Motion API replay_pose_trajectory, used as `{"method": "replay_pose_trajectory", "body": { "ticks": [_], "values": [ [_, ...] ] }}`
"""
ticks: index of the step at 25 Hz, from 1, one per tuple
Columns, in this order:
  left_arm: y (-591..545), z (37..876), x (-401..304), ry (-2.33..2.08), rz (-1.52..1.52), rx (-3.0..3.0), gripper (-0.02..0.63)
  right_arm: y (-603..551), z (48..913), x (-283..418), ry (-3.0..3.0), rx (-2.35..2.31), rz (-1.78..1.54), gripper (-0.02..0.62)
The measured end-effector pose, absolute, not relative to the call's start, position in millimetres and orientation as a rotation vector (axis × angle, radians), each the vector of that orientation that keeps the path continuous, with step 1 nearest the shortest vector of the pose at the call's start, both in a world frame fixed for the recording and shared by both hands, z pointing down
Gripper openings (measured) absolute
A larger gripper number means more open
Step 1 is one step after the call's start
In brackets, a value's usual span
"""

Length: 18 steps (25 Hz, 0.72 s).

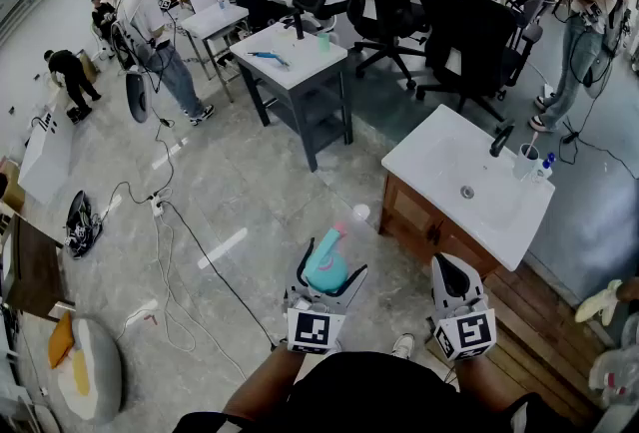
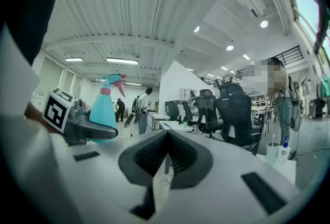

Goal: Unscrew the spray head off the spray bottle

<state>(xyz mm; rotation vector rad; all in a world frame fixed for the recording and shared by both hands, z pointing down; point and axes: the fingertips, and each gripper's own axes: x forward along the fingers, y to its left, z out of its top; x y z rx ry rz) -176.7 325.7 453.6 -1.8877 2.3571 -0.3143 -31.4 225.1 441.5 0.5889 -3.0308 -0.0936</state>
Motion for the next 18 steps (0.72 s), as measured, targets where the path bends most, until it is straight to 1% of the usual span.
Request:
{"method": "replay_pose_trajectory", "body": {
  "ticks": [12, 18],
  "values": [
    [323.6, 457.8, -179.6, 2.378, -0.304, -1.902, 0.466, 217.8, 441.5, -28.8, -3.035, 0.628, -0.067, 0.005],
    [303.2, 460.4, -170.1, 2.353, -0.279, -1.939, 0.466, 199.9, 437.5, -20.7, -3.050, 0.629, -0.035, 0.005]
  ]
}}
